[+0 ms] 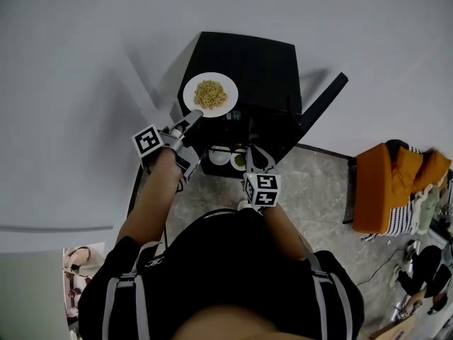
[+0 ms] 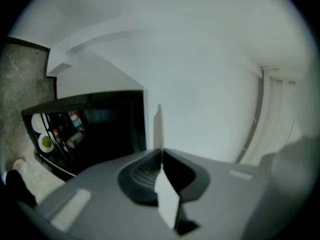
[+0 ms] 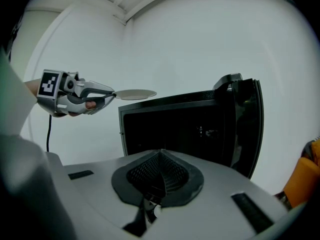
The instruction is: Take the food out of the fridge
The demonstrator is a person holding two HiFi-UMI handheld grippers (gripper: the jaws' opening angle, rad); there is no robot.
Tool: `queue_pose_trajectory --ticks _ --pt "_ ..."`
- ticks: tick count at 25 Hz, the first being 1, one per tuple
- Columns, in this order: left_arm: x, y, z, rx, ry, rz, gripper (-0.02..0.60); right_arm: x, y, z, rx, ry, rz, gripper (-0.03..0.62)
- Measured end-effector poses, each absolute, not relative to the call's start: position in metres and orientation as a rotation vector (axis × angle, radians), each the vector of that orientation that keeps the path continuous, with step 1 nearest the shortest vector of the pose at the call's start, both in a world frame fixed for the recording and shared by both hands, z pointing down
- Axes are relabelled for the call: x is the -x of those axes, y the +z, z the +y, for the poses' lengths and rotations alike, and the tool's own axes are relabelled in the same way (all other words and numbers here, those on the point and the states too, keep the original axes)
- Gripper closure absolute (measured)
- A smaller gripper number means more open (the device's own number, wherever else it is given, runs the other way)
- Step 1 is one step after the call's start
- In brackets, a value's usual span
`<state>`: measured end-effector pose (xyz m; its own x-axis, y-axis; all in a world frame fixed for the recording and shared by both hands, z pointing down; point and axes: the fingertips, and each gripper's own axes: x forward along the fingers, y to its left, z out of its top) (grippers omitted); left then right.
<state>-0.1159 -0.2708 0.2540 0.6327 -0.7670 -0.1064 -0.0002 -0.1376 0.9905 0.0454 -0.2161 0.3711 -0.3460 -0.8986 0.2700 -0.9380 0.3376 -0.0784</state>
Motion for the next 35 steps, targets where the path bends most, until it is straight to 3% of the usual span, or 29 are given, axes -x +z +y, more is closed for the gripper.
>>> queue_pose_trajectory --ticks 15,19,24,27,28,32,35 --pt "0.122 0.269 -0.331 -1.507 -0.826 -0.706 0.564 -0.050 0.372 -0.226 -1.713 0.344 -2.382 0.594" --pt "0.123 0.256 -0.326 -1.568 -0.839 -0.710 0.481 -0.046 0.371 -0.229 -1.710 0.335 -2.385 0.594" --pt "0.127 0.249 -0.295 -1.674 -0.789 -0.679 0.476 -0.034 0.351 -0.234 -1.705 0.323 -2.431 0.594" --pt "0.133 0.251 -0.276 -1.733 -0.764 -0.691 0.501 -0.024 0.333 -0.238 -1.705 0.305 -2.477 0.594" --pt "0.132 0.252 -0.270 -1.768 -0.740 -0.692 0.580 -0.021 0.327 -0.238 -1.705 0.304 -2.491 0.594" --pt "0.116 0.264 -0.253 -2.010 -0.564 -0.756 0.581 -0.009 0.314 -0.244 -1.708 0.335 -2.506 0.594" --pt "0.106 0.282 -0.245 -2.357 -0.248 -1.012 0.581 0.001 0.307 -0.246 -1.702 0.347 -2.517 0.594"
